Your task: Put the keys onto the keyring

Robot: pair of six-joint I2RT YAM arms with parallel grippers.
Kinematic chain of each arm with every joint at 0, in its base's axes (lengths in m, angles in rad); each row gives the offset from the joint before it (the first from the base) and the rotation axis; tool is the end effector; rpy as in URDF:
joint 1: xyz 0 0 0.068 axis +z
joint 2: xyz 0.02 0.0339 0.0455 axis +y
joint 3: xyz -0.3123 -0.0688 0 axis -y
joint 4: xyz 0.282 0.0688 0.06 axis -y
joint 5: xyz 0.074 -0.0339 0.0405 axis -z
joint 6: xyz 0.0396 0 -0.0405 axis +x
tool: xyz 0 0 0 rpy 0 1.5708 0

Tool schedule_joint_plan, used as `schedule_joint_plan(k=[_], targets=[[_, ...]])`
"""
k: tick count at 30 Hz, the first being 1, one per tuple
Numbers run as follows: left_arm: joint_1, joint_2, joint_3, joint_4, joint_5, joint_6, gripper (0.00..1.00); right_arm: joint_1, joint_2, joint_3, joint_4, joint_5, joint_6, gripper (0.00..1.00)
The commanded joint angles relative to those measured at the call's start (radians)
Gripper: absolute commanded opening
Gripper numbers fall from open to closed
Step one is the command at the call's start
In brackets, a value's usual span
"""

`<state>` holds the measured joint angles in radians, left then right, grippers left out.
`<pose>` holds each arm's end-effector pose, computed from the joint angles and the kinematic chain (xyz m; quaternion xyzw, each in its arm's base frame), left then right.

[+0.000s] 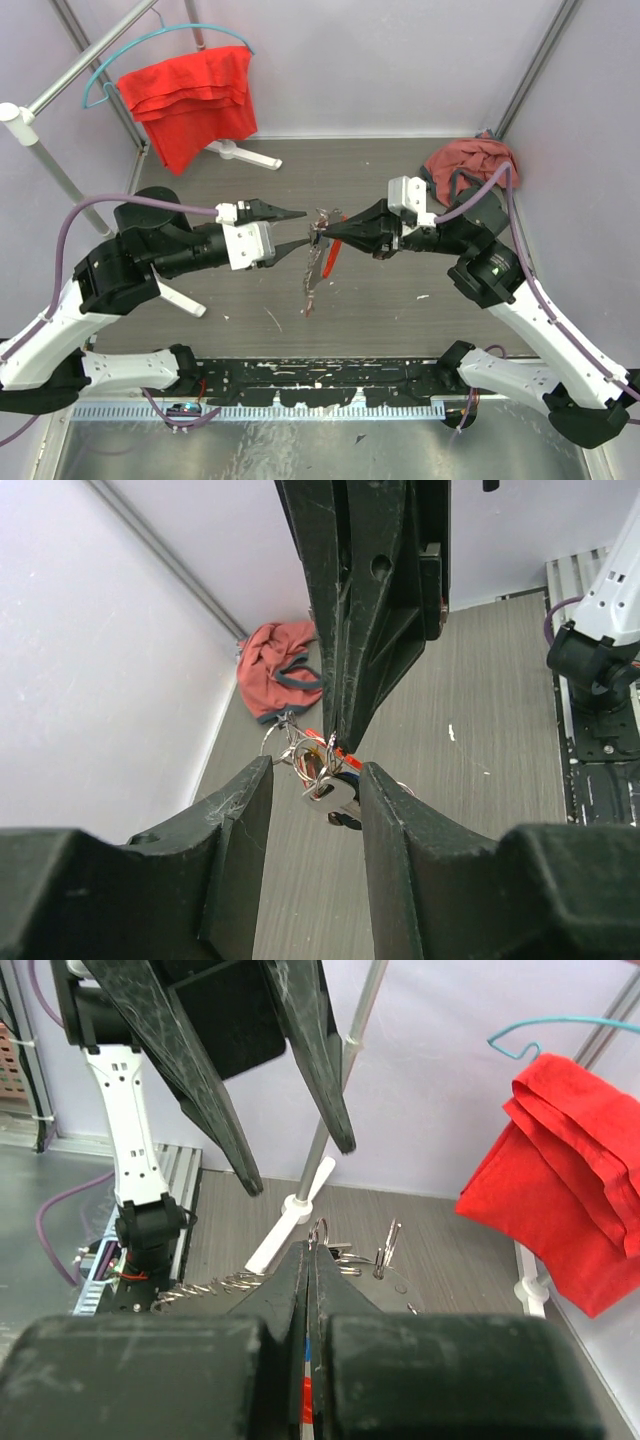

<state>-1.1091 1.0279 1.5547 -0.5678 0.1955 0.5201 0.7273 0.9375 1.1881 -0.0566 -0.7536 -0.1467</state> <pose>0.0755 -0.1691 0.5699 0.5687 0.4435 -0.2674 0.6390 0.1272 0.1495 0.5131 -0.5075 0.4150 0.4295 0.6211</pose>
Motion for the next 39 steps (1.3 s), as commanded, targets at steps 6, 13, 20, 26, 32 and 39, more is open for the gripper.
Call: schedule_joint_plan(k=[6, 13, 20, 26, 32, 39], targets=[[-0.003, 0.009, 0.01, 0.03, 0.092, -0.012, 0.45, 0.0, -0.051, 0.054, 0.132, -0.071, 0.038, 0.01], [-0.003, 0.017, 0.015, 0.025, 0.102, -0.011, 0.43, 0.0, -0.055, 0.059, 0.137, -0.096, 0.049, 0.01], [-0.003, 0.035, 0.03, 0.007, 0.122, -0.007, 0.39, 0.0, -0.061, 0.047, 0.162, -0.102, 0.064, 0.01], [-0.003, 0.046, 0.034, -0.004, 0.116, -0.001, 0.34, 0.001, -0.067, 0.034, 0.186, -0.107, 0.084, 0.01], [-0.003, 0.05, 0.036, -0.007, 0.105, 0.004, 0.31, 0.001, -0.074, 0.031, 0.183, -0.104, 0.082, 0.01], [-0.004, 0.048, 0.04, -0.006, 0.103, 0.006, 0.26, 0.001, -0.079, 0.031, 0.17, -0.097, 0.076, 0.01]])
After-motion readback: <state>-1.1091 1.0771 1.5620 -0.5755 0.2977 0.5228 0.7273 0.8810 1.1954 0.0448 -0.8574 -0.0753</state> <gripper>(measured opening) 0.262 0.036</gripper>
